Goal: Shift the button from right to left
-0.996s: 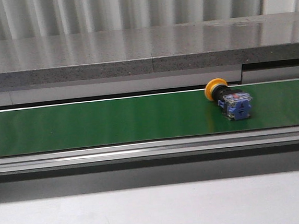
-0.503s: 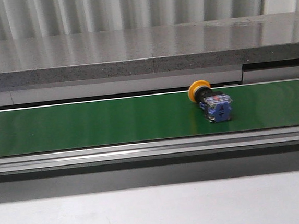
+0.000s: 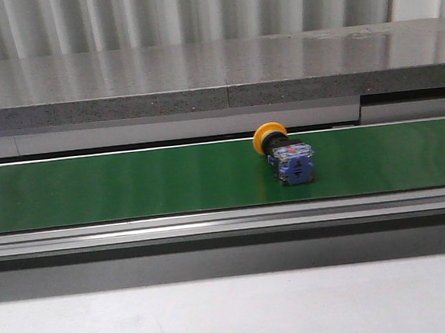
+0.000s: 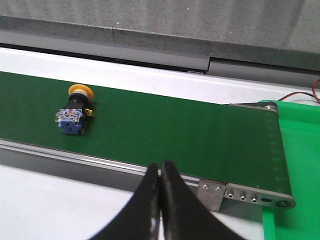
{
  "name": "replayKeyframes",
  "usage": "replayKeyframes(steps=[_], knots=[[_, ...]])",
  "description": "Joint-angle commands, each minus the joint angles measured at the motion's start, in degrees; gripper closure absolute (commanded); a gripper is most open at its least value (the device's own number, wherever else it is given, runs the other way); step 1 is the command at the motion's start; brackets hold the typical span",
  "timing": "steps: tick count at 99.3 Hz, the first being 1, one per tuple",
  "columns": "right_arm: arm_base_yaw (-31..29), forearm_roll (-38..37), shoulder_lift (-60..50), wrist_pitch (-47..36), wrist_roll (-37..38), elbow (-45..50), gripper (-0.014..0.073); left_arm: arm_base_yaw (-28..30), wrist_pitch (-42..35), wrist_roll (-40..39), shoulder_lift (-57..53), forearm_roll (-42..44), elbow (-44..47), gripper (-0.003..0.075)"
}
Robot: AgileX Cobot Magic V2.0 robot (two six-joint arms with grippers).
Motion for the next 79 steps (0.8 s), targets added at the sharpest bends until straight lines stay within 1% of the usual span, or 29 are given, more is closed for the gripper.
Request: replayKeyframes(steps=[1, 18, 41, 66, 79], knots=[[0.06, 0.52, 0.40, -4.47, -0.52, -1.39, 0.0660, -1.88, -2.72, -0.09, 1.94, -1.00, -3.37, 0.0197], [0.06, 0.52, 0.40, -4.47, -0.52, -1.39, 0.0660, -5.47, 3.08, -0.09, 8.58, -1.00, -8.63, 0.0206], [0.06, 0.52, 0.40, -4.47, -0.52, -1.39, 0.0660, -11.59, 7.24, -0.09, 20.32, -2.19, -16.51, 0.0206], [0.06, 0.52, 0.40, -4.47, -0.52, -1.39, 0.0660, -19.35, 7.78, -9.48, 32.47, -2.07, -26.21, 0.0206], [0.06, 0.52, 0.40, -4.47, -0.52, -1.39, 0.0660, -23.38, 10.17, -15.28, 39.42, -2.07, -32.69, 0.0206]])
